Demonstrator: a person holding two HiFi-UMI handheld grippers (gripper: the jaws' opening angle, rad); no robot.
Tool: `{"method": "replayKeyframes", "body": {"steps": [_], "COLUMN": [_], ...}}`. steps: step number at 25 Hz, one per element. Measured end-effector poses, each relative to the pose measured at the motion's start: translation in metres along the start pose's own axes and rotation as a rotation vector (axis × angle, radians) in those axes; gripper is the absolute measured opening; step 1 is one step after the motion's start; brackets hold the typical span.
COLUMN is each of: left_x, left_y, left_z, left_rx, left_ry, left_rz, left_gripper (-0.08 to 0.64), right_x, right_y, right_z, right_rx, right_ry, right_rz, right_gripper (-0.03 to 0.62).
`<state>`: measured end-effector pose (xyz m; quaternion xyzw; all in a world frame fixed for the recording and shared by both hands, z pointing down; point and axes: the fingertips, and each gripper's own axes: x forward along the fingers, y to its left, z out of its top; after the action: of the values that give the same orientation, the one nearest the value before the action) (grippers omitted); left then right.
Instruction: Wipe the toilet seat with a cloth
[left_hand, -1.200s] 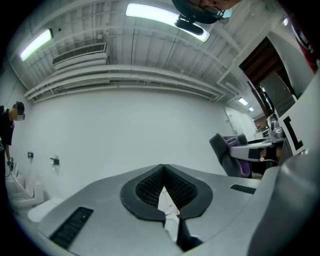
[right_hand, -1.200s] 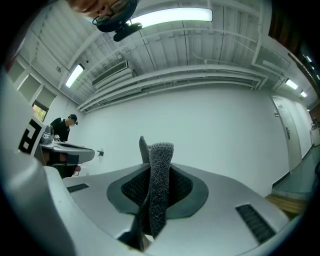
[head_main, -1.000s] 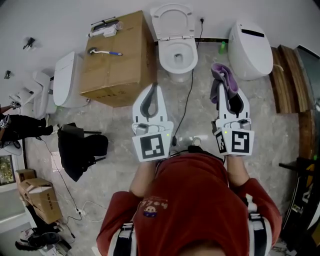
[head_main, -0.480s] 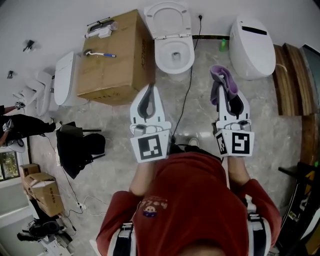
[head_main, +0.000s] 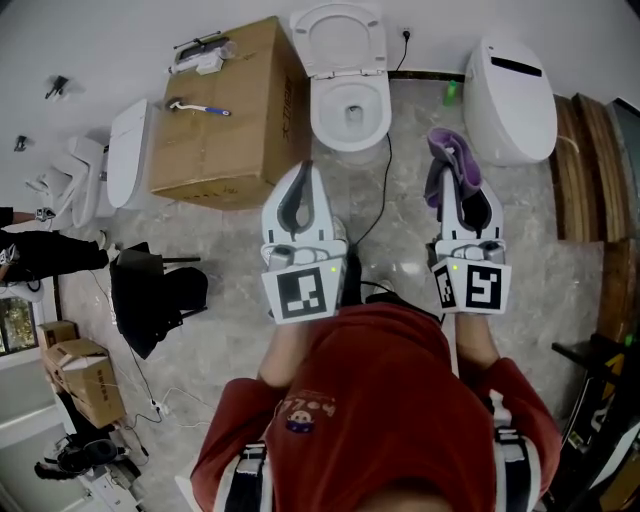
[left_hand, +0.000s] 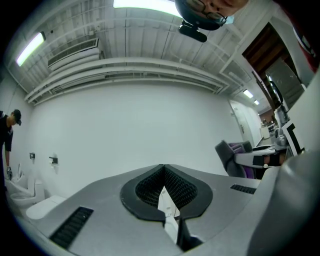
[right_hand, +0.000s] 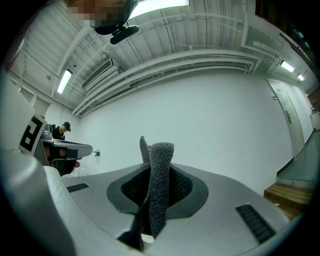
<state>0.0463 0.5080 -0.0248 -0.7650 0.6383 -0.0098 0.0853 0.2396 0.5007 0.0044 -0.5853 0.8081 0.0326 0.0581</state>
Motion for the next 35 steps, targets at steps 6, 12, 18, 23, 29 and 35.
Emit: {"method": "replayKeyframes", "body": {"steps": [6, 12, 18, 23, 29, 35], "left_x": [0.043, 0.115, 0.200, 0.265, 0.321, 0.361], "left_y": [0.020, 0.068, 0.141, 0.194, 0.239, 0.250], "left_z": [-0.011, -0.028, -0.046, -0.057, -0.064, -0.072], "left_rx": [-0.032, -0.067, -0.066, -0.083, -0.104, -0.123], "left_ry": [-0.021, -0.050, -0.045, -0.054, -0.062, -0.039], "left_rz": [-0.022, -0.040, -0.028, -0.052, -0.052, -0.053], "left_gripper": [0.014, 0.014, 0.014, 0.014, 0.014, 0.014], "right_x": [0.040, 0.119, 0.230, 0.310, 0.380, 0.414], "right_y": [0.000, 0.015, 0.043, 0.058, 0.063, 0.056], "right_z": [-0.008, -0.021, -0.027, -0.030, -0.033, -0.031], "right_rx": [-0.021, -0.058, -0.072, -0.061, -0.075, -0.091], "right_ry": [-0.001, 0.010, 0.008, -0.011, -0.020, -0.039], "right_rz": [-0.031, -0.037, -0.041, -0.083, -0.093, -0.097], "right_gripper": [0.057, 0.057, 0.057, 0.057, 0.057, 0.057]}}
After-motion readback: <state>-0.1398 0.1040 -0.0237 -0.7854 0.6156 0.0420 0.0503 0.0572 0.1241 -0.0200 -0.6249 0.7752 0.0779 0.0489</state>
